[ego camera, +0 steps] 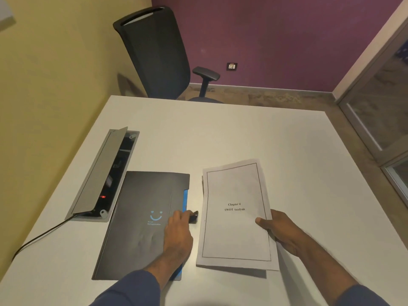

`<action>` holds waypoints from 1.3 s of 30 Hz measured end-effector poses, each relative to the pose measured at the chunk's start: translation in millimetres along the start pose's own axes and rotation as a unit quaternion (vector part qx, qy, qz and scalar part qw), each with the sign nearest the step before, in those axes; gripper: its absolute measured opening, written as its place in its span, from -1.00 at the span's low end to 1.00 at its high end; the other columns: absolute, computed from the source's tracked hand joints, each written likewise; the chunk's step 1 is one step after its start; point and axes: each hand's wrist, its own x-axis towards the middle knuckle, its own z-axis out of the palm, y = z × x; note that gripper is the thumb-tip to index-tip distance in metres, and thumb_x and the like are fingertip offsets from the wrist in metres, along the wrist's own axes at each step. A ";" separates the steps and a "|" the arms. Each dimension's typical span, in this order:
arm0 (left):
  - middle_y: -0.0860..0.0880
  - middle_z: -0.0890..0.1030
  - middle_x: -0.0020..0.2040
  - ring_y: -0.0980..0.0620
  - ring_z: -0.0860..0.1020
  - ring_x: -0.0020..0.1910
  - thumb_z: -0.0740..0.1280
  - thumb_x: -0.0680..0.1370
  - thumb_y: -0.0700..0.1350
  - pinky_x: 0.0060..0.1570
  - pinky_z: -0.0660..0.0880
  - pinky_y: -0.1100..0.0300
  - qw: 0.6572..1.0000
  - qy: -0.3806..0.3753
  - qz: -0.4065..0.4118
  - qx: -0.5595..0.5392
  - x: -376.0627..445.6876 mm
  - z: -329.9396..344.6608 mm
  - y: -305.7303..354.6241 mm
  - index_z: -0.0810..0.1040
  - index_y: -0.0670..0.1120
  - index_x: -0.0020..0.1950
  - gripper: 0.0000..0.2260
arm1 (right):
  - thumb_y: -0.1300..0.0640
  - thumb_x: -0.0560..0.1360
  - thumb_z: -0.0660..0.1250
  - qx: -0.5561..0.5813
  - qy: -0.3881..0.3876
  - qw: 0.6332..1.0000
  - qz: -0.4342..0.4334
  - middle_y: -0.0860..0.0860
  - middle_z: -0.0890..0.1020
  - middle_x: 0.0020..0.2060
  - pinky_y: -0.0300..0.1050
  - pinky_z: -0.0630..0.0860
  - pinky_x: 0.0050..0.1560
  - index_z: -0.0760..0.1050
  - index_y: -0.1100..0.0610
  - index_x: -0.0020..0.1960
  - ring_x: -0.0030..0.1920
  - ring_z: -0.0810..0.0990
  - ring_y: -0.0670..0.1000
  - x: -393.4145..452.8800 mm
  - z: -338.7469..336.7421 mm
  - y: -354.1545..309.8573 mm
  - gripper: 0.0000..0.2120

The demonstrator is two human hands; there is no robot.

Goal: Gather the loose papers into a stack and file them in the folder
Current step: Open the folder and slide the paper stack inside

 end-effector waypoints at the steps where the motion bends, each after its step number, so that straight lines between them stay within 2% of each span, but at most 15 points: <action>1: 0.03 0.49 0.14 0.04 0.44 0.10 0.25 0.43 -0.43 0.07 0.46 0.23 1.000 -0.008 0.021 0.012 -0.6 1.8 -2.5 0.45 0.07 0.36 -0.41 | 0.22 0.56 0.33 0.008 -0.001 1.000 -0.009 0.15 0.46 -0.20 -0.16 0.14 -0.39 0.55 0.27 0.18 -0.41 0.23 0.01 -1.1 -1.0 -1.8 -0.78; 2: 0.04 0.49 0.13 0.04 0.43 0.09 0.25 0.40 -0.43 0.04 0.44 0.25 0.999 -0.017 0.037 0.031 -0.3 2.1 -5.2 0.44 0.09 0.39 -0.36 | 0.21 0.56 0.34 0.018 0.000 1.000 -0.020 0.14 0.50 -0.19 -0.15 0.17 -0.37 0.55 0.26 0.18 -0.33 0.23 0.02 -2.4 -1.4 -3.6 -0.77; 4: 0.02 0.51 0.10 0.00 0.44 0.07 0.24 0.41 -0.42 -0.04 0.38 0.24 0.996 -0.048 0.061 0.052 -0.2 1.9 -6.9 0.49 0.03 0.33 -0.43 | 0.21 0.55 0.35 0.044 -0.004 0.998 -0.040 0.17 0.65 -0.16 -0.08 0.50 -0.27 0.56 0.24 0.20 -0.36 0.56 0.16 -4.3 1.1 -7.6 -0.75; 6: 0.00 0.54 0.05 -0.03 0.49 0.03 0.20 0.54 -0.30 -0.04 0.45 0.15 0.998 -0.057 0.017 -0.003 2.8 -1.2 -3.7 0.55 -0.09 0.12 -0.76 | 0.23 0.55 0.36 0.081 -0.018 0.995 -0.050 0.20 0.71 0.03 0.20 0.54 0.19 0.58 0.21 0.20 0.06 0.68 0.26 -5.3 6.4 -12.7 -0.77; 7: 0.00 0.55 0.00 -0.02 0.53 -0.03 0.17 0.59 -0.20 -0.07 0.50 0.12 0.998 -0.054 -0.012 -0.043 3.3 -7.0 -0.8 0.53 -0.09 -0.01 -0.86 | 0.24 0.55 0.35 0.094 -0.025 0.994 -0.053 0.15 0.73 0.03 0.14 0.56 0.17 0.58 0.21 0.19 0.04 0.69 0.18 -4.0 9.8 -14.4 -0.77; 9: -0.01 0.56 -0.09 0.03 0.55 -0.14 0.15 0.62 -0.10 -0.16 0.53 0.14 0.994 -0.059 -0.030 -0.085 8.2 -10.2 0.2 0.47 -0.04 -0.13 -0.83 | 0.26 0.55 0.34 0.082 -0.018 0.995 -0.051 0.02 0.74 -0.18 -0.19 0.56 -0.23 0.57 0.25 0.17 -0.30 0.64 -0.03 -1.0 16.5 -16.8 -0.80; 10: -0.02 0.57 -0.09 0.02 0.56 -0.13 0.16 0.62 -0.08 -0.16 0.53 0.13 0.994 -0.063 -0.017 -0.087 7.6 -10.8 -1.6 0.48 -0.04 -0.11 -0.84 | 0.28 0.55 0.34 0.065 -0.007 0.997 -0.048 -0.01 0.72 -0.25 -0.24 0.50 -0.33 0.57 0.27 0.15 -0.37 0.59 -0.06 -0.7 20.9 -17.9 -0.81; 12: -0.01 0.56 -0.01 -0.01 0.54 -0.03 0.24 0.60 -0.07 -0.03 0.55 0.09 0.995 -0.066 -0.004 -0.075 7.2 -13.8 -7.7 0.54 -0.04 0.07 -0.87 | 0.30 0.54 0.34 0.031 0.017 0.999 -0.040 0.04 0.69 -0.23 -0.20 0.51 -0.26 0.58 0.29 0.11 -0.31 0.60 -0.01 2.8 26.6 -16.5 -0.84; 14: 0.02 0.53 0.16 0.03 0.48 0.14 0.37 0.56 -0.04 0.16 0.51 0.16 0.998 -0.045 0.032 -0.020 5.2 -13.1 -18.1 0.45 0.05 0.37 -0.62 | 0.32 0.54 0.32 -0.005 0.029 0.999 -0.030 -0.02 0.66 -0.37 -0.27 0.48 -0.35 0.59 0.27 -0.01 -0.40 0.56 -0.06 5.7 29.7 -15.1 -0.92; 17: -0.01 0.43 0.39 -0.04 0.39 0.36 0.43 0.42 0.24 0.34 0.37 0.07 0.998 0.004 -0.037 0.051 4.0 -19.3 -26.1 0.27 0.05 0.49 -0.28 | 0.32 0.53 0.30 -0.072 0.062 0.995 -0.034 -0.08 0.51 -0.54 -0.27 0.35 -0.48 0.50 0.15 -0.26 -0.55 0.43 -0.08 11.1 33.0 -12.2 -0.79; 22: -0.17 -0.01 0.62 -0.45 0.00 0.54 0.34 0.22 0.51 0.44 0.11 -0.33 0.962 -0.100 -0.205 0.151 11.6 -26.7 -32.6 -0.05 0.06 0.60 0.12 | 0.29 0.52 0.30 -0.141 0.075 0.985 -0.059 -0.06 0.47 -0.46 -0.18 0.32 -0.37 0.45 0.08 -0.33 -0.44 0.41 -0.04 14.9 38.1 -12.2 -0.73; 27: -0.20 -0.06 0.62 -0.48 0.07 0.52 0.38 0.30 0.45 0.39 0.27 -0.31 0.954 -0.145 -0.213 0.156 16.9 -37.6 -24.8 0.02 0.04 0.58 0.01 | 0.28 0.51 0.31 -0.152 0.071 0.983 -0.072 -0.05 0.48 -0.45 -0.15 0.34 -0.33 0.48 0.11 -0.32 -0.42 0.43 -0.03 17.4 39.5 -12.5 -0.76; 31: -0.26 0.03 0.61 -0.31 0.40 0.42 0.43 0.42 0.23 0.33 0.44 -0.09 0.962 -0.149 -0.152 0.174 15.2 -47.3 -12.5 0.12 -0.03 0.55 -0.16 | 0.27 0.51 0.31 -0.149 0.072 0.983 -0.074 -0.04 0.53 -0.40 -0.16 0.37 -0.32 0.53 0.12 -0.25 -0.38 0.46 -0.03 16.6 39.0 -11.3 -0.82; 35: -0.36 -0.02 0.60 -0.13 0.65 0.11 0.25 0.59 -0.16 -0.02 0.63 0.10 0.943 -0.167 -0.013 0.288 8.6 -54.0 7.1 -0.02 -0.04 0.62 -0.33 | 0.25 0.51 0.30 -0.157 0.069 0.982 -0.082 -0.01 0.56 -0.37 -0.14 0.38 -0.29 0.55 0.16 -0.22 -0.34 0.49 0.02 15.5 38.7 -11.9 -0.85; 39: -0.35 0.04 0.60 0.01 0.59 -0.30 0.19 0.61 -0.26 -0.38 0.44 0.18 0.907 -0.193 0.033 0.374 11.6 -67.1 22.9 0.31 -0.15 0.51 -0.56 | 0.24 0.51 0.29 -0.168 0.057 0.979 -0.102 -0.05 0.53 -0.40 -0.14 0.36 -0.30 0.52 0.08 -0.27 -0.37 0.46 0.00 12.0 39.7 -18.5 -0.80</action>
